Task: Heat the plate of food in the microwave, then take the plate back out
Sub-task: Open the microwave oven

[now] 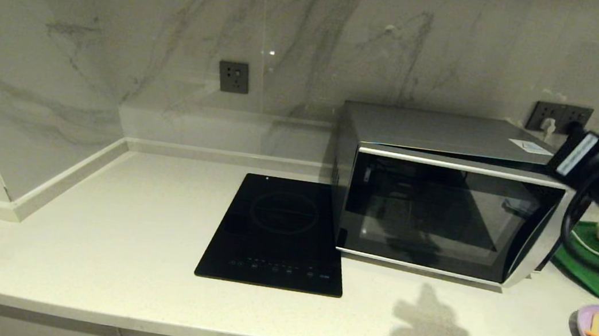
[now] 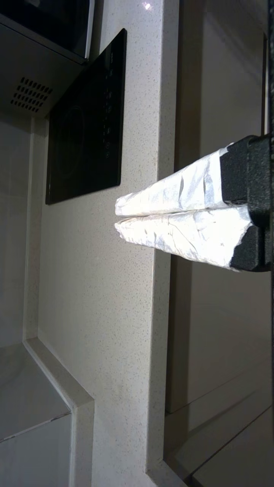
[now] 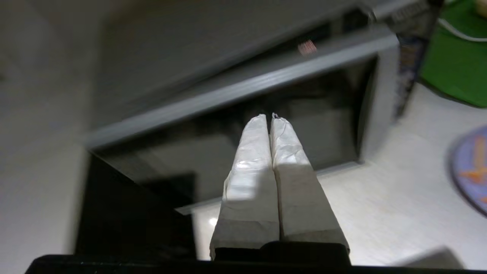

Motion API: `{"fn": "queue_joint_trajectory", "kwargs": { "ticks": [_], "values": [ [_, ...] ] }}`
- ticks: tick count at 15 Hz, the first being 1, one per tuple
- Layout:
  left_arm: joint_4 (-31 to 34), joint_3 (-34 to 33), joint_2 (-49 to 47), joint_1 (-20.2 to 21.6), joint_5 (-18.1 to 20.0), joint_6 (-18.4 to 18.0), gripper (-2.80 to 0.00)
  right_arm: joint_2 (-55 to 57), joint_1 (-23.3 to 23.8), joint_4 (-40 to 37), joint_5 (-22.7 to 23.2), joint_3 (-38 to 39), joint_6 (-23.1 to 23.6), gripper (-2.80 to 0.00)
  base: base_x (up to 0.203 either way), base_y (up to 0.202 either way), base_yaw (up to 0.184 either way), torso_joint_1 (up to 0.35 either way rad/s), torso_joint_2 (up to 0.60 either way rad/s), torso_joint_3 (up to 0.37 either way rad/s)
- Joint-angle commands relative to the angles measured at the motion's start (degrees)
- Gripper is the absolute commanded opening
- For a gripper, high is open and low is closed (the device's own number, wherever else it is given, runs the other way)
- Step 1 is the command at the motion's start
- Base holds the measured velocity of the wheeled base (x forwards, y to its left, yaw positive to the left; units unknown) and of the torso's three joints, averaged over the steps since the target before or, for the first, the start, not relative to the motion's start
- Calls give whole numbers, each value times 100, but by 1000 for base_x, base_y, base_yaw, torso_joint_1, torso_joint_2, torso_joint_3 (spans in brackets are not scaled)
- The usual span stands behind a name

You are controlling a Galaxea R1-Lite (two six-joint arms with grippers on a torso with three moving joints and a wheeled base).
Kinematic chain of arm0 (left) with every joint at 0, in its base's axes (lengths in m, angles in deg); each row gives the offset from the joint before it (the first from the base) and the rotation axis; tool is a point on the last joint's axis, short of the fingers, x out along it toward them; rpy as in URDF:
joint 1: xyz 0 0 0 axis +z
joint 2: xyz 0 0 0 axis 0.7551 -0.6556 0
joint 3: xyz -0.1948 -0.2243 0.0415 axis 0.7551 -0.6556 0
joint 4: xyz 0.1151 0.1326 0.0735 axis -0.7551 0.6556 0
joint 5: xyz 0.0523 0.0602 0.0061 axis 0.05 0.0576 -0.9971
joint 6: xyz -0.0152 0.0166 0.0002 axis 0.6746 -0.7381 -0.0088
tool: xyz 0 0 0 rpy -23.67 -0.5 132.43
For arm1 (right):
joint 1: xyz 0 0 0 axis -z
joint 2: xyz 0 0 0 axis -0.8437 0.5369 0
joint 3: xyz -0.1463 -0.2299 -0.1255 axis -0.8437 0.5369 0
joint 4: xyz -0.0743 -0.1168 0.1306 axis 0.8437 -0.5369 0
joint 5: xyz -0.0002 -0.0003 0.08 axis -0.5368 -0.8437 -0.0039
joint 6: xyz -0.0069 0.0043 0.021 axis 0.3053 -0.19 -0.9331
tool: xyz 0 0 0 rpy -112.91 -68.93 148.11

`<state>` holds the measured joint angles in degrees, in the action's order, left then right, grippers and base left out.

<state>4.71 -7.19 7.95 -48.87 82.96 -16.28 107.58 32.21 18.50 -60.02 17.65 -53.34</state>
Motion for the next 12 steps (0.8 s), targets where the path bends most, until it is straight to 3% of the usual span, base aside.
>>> {"fn": "queue_joint_trajectory", "kwargs": {
  "ticks": [1,3,5,7,9,12],
  "values": [
    [-2,-1,0,2,-2,3,-280,748,564,-821,666,-1769,-604,-280,0,0,0,0,0,0],
    [-2,-1,0,2,-2,3,-280,1497,1079,-1867,1456,-3308,-1386,-280,0,0,0,0,0,0],
    [-2,-1,0,2,-2,3,-280,2196,1733,-2639,2569,-4264,-2106,-280,0,0,0,0,0,0],
    [-2,-1,0,2,-2,3,-280,2679,2350,-3065,3532,-4338,-2727,-280,0,0,0,0,0,0],
    [-2,-1,0,2,-2,3,-280,2804,2681,-3148,4168,-4317,-2965,-280,0,0,0,0,0,0],
    [-2,-1,0,2,-2,3,-280,2883,2881,-3148,4606,-4316,-3128,-280,0,0,0,0,0,0]
  ]
}}
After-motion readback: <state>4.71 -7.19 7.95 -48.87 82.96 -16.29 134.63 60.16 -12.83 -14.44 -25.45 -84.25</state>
